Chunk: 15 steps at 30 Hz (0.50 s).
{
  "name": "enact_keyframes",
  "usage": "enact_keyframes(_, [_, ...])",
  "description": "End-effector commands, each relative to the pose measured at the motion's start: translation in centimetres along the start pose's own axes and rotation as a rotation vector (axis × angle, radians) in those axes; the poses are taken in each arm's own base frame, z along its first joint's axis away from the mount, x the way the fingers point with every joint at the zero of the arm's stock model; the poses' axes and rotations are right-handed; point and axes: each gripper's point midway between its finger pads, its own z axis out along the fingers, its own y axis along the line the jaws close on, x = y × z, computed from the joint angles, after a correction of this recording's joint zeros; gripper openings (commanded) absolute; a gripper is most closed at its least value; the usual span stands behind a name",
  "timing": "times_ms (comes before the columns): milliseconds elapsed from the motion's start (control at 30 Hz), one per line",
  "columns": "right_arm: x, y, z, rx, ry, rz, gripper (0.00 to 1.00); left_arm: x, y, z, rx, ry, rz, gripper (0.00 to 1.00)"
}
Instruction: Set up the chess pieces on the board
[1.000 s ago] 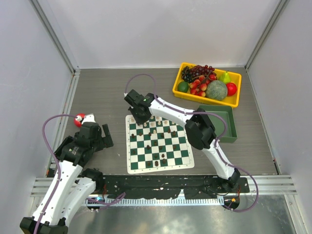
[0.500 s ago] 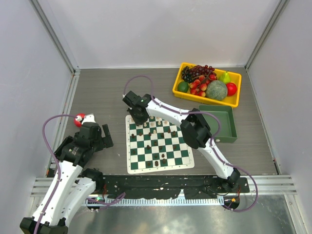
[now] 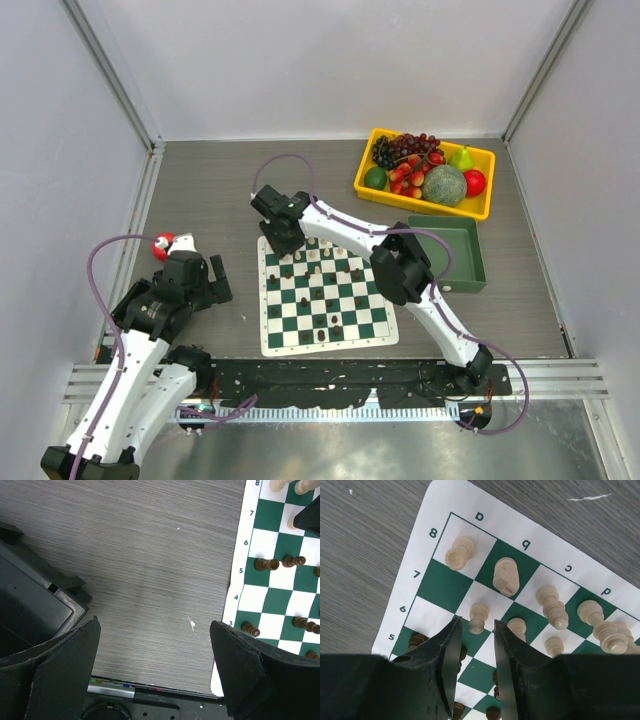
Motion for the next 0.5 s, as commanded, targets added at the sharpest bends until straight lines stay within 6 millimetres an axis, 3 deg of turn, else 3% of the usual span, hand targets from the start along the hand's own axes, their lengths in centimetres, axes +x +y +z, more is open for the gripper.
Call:
enact_keyframes(0, [-2.5,1.3,-2.9,-0.044,-0.077,0.000,0.39,-1.1,-0.5,0.0,0.022,-0.047,-0.009,0.99])
enact_keyframes(133, [-3.7,1.4,-6.3,-0.059,-0.135,-0.005,0.39,-1.1,-0.5,0.0,0.022,-0.047,-0.009,0.99])
enact_keyframes(233, [-4.2,0.4,-9.5,-0.030,-0.197,-0.002,0.40,-1.1,-0.4,0.0,0.019,-0.047,-0.008,0.99])
enact_keyframes(267, [-3.4,-0.5,-9.1,-0.001,-0.186,0.001,0.40,-1.1,-0.4,0.0,0.018,-0.045,-0.008,0.99])
enact_keyframes(400, [-1.7,-2.1,-11.1,0.023,-0.201,0.030,0.39,-1.1,-0.4,0.0,0.018,-0.044,-0.009,0.99])
enact_keyframes(433, [-0.5,-2.5,-10.4,0.033,-0.173,0.039,0.39,-1.1,-0.4,0.0,0.020,-0.046,-0.010,0.99])
enact_keyframes(467, [-0.4,-2.9,-10.9,0.036,-0.181,0.045,0.39,-1.1,-0.4,0.0,0.020,-0.046,-0.008,0.99])
